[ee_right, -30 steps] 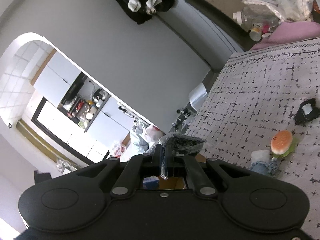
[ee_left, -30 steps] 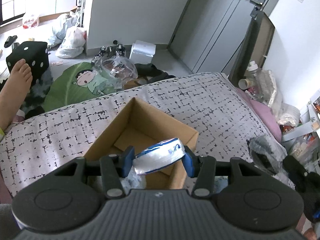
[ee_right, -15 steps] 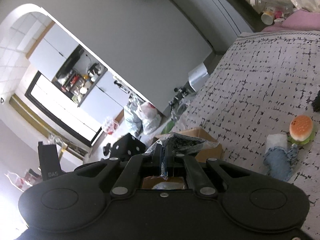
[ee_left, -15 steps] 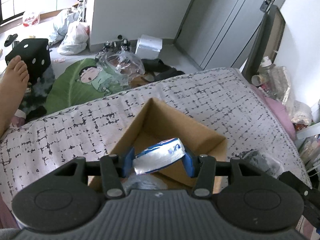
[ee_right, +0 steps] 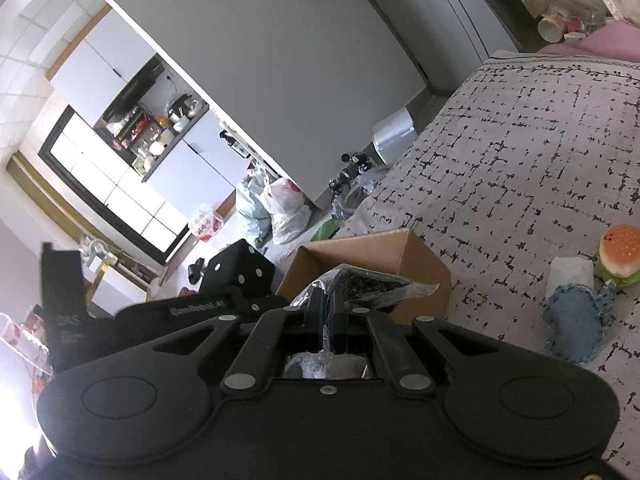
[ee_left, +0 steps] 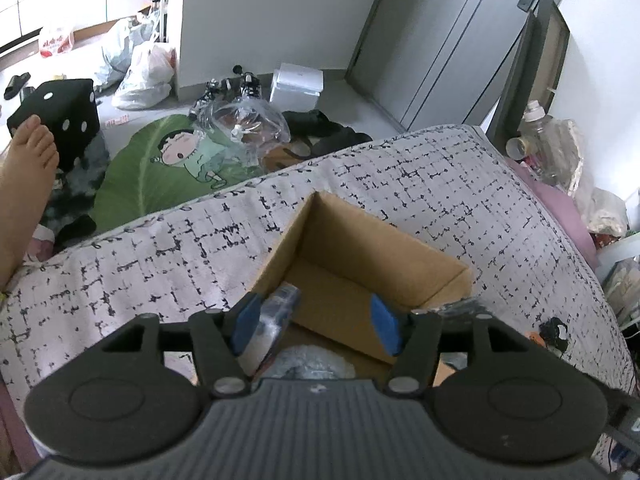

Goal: Organize soft objects
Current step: 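Release the tissue pack with the left gripper while the right drops the bag into the box, then move the right gripper back toward the small blue plush on the bed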

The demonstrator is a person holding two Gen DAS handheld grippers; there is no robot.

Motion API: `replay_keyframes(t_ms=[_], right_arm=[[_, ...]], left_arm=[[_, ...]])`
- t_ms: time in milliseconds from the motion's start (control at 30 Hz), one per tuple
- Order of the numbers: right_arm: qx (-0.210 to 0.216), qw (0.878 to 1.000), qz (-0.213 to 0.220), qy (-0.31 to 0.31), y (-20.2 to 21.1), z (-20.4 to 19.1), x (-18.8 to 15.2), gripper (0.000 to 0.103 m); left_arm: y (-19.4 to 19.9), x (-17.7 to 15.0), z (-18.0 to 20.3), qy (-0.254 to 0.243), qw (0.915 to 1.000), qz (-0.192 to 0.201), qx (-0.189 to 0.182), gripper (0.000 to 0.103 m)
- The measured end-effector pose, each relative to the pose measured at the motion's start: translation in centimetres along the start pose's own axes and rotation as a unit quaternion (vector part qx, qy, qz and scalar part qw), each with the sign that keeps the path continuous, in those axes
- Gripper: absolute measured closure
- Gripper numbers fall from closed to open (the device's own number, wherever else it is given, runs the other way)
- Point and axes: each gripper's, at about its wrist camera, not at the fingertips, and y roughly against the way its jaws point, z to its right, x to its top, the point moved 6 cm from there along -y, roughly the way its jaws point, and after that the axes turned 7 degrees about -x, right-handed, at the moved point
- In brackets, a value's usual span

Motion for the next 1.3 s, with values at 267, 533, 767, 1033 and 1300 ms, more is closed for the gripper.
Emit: replay_keyframes(t_ms=[267, 533, 767, 1033, 1300], right_arm=[[-0.007, 1.000, -0.005, 0.007, 0.0, -0.7, -0.2, 0.086], [-0.013, 1.000, 0.015, -0.008, 2.0, -0.3, 0.4, 0.065], [-0.018, 1.000, 0.018, -0.009, 3.9, -0.1, 0.7, 0.044], [-0.044, 0.999, 0.029, -0.005, 5.7, 1.0, 0.9, 0.021], [-0.061, 0.997, 0.039, -0.017, 7.2, 2.5, 1.5, 0.011]], left_arm=[[1.4, 0.1, 0.0, 0.000, 1.0000, -0.008, 0.003, 0.041], [3.5, -0.2, 1.3, -0.015, 0.9999, -0.001, 0.007, 0.032], [4.9, -0.5, 2.8, -0.028, 0.9995, 0.003, 0.014, 0.024], [6.0, -1.3, 4.5, -0.046, 0.9985, 0.006, 0.027, 0.022], [6.5, -2.2, 6.8, -0.069, 0.9973, 0.006, 0.025, 0.013]])
